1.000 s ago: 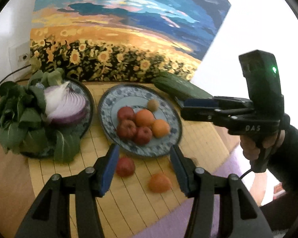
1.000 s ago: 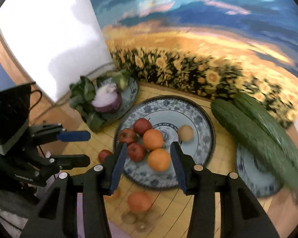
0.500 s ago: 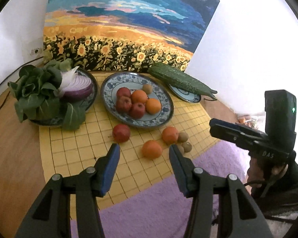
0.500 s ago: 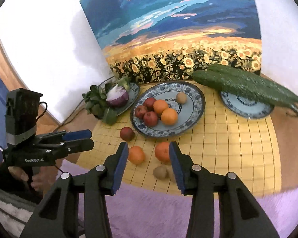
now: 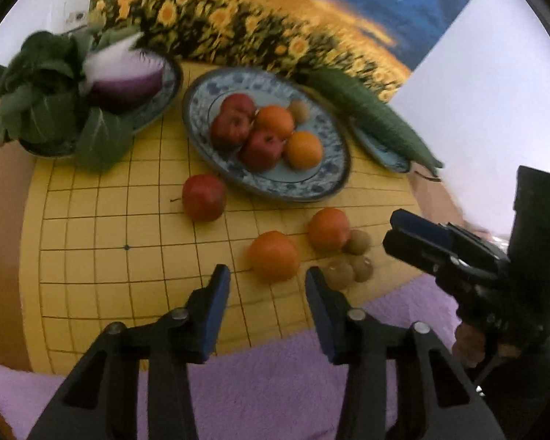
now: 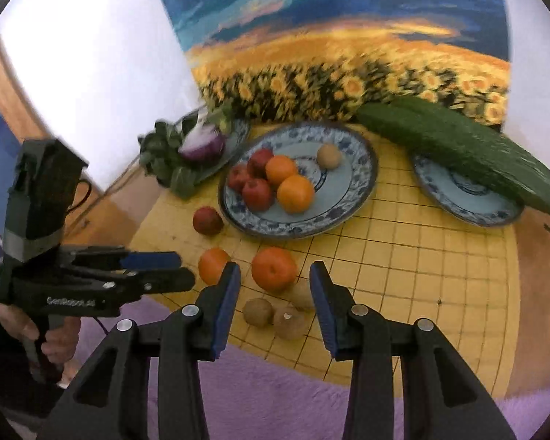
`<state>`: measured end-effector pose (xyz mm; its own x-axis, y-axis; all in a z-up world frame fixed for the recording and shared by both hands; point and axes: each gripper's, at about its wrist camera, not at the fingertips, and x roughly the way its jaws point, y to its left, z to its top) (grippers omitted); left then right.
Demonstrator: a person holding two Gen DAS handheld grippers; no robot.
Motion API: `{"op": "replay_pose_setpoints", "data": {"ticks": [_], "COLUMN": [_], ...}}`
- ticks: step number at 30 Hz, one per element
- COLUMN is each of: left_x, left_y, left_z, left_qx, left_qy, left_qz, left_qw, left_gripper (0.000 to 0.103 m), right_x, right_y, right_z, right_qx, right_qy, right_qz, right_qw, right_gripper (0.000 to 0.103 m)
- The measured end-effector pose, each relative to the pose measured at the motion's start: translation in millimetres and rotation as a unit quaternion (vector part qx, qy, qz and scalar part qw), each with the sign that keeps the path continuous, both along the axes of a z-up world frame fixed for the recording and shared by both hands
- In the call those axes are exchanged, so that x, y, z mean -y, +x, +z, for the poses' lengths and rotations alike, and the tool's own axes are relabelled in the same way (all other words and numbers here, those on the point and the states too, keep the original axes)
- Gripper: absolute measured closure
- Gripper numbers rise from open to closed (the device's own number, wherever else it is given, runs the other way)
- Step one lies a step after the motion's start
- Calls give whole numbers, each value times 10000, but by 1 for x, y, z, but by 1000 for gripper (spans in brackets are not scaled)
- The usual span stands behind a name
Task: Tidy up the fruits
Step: 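Grasp an orange with the right tool while the left tool grasps another orange, then set both oranges on the plate, open both tools and withdraw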
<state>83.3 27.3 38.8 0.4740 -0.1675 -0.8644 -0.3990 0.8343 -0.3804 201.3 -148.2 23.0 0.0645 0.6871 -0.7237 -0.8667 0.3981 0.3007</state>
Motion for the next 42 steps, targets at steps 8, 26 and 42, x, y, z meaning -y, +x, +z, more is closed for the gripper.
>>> {"op": "replay_pose_setpoints", "data": {"ticks": [8,26,42], "left_x": [13,-2,-16], "left_y": [13,18,63], "left_z": [2,-9,11], "left_qx": [267,127,1291], "left_qy": [169,-138,22], "left_qz": [-288,-601,76], "left_qw": [9991,9980,9916], "left_gripper": [78,70,70], "right_x": [-29,-20,-41], "right_y": [11,32,60], "right_z": [-28,-37,-21], "right_qx": [-190,-1062,-410], "right_qy": [-310,382,330], "right_qz": [434,317,343], "right_qw": [9984,9931,9980], "right_gripper": [62,70,70]}}
